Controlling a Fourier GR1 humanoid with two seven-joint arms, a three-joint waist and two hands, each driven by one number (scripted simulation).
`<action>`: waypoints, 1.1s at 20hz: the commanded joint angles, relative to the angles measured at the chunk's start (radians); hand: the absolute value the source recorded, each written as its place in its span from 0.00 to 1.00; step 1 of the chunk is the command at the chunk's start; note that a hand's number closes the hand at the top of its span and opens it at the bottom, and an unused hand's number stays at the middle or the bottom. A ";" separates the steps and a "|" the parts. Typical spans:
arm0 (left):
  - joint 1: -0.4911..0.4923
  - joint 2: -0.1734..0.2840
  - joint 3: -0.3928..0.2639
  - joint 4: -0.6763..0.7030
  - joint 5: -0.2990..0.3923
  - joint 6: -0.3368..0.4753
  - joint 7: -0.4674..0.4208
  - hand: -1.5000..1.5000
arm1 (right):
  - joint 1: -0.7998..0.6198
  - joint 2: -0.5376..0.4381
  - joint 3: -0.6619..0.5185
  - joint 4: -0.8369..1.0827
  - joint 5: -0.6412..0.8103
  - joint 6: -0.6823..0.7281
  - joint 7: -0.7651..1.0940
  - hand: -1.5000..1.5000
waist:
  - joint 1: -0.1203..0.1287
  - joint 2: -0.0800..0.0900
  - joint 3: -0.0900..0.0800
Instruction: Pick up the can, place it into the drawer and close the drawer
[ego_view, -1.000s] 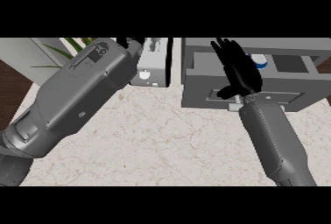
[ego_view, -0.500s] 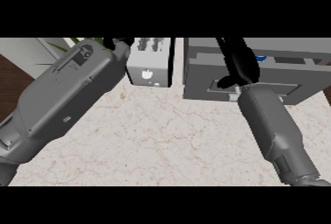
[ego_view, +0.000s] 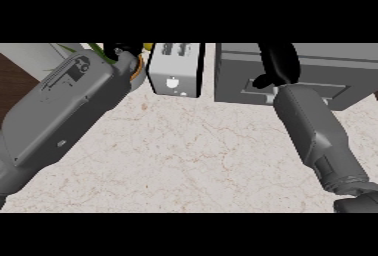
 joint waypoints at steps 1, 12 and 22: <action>-0.002 0.008 -0.011 -0.036 -0.019 0.017 0.032 0.00 | -0.074 -0.009 -0.026 0.088 0.005 -0.050 0.025 0.00 | 0.014 0.010 0.005; 0.027 0.062 0.009 -0.117 -0.023 -0.007 0.083 0.00 | -0.204 -0.077 -0.047 0.176 0.016 -0.022 0.045 0.00 | 0.037 0.021 0.005; 0.063 0.087 0.005 -0.176 -0.035 0.007 0.099 0.00 | -0.247 -0.005 -0.314 0.194 -0.291 0.166 -0.168 0.00 | 0.049 0.015 0.010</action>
